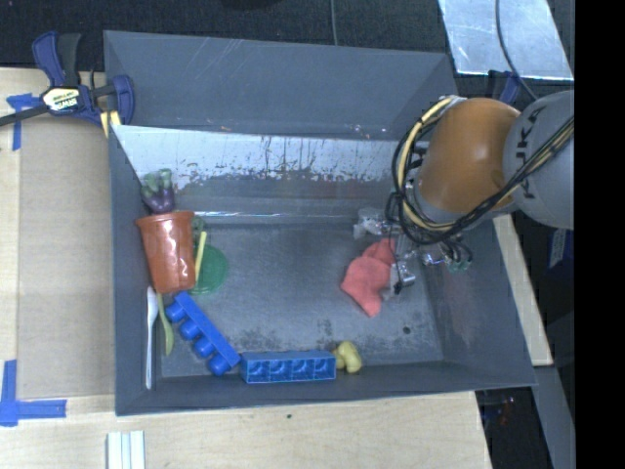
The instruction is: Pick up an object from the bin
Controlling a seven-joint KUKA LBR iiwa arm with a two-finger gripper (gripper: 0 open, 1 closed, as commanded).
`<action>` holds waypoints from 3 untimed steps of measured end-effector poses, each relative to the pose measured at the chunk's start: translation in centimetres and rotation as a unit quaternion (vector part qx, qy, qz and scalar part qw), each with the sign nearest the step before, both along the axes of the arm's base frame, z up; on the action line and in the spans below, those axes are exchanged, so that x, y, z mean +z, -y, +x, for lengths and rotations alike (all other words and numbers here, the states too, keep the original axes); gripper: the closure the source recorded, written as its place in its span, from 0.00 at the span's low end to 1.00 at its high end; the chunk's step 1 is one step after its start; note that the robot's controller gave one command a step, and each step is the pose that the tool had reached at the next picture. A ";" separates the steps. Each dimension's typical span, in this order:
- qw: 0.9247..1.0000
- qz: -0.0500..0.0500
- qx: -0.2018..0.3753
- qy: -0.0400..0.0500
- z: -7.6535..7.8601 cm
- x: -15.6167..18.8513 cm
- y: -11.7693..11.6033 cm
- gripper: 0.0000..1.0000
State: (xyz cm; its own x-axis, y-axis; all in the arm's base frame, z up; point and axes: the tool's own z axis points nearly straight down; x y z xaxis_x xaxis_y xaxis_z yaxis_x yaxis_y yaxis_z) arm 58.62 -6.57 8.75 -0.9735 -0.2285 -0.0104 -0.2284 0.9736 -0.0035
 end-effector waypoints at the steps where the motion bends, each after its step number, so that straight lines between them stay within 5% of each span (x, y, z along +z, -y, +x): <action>1: 0.991 0.001 -0.132 0.000 1.1 -1.5 -1.0 1.00; 2: 0.991 0.001 -0.131 0.000 1.1 -1.5 -1.0 1.00; 3: 0.993 0.001 -0.120 -0.003 0.9 3.8 -1.5 1.00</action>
Offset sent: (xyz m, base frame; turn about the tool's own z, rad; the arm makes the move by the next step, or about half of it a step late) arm 0.0000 0.0000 0.0000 0.0000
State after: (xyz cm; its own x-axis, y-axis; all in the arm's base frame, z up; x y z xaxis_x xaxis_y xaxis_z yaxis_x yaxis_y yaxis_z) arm 59.54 -5.12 12.56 -0.9999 0.0108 -0.0054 0.0108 0.9999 -0.0008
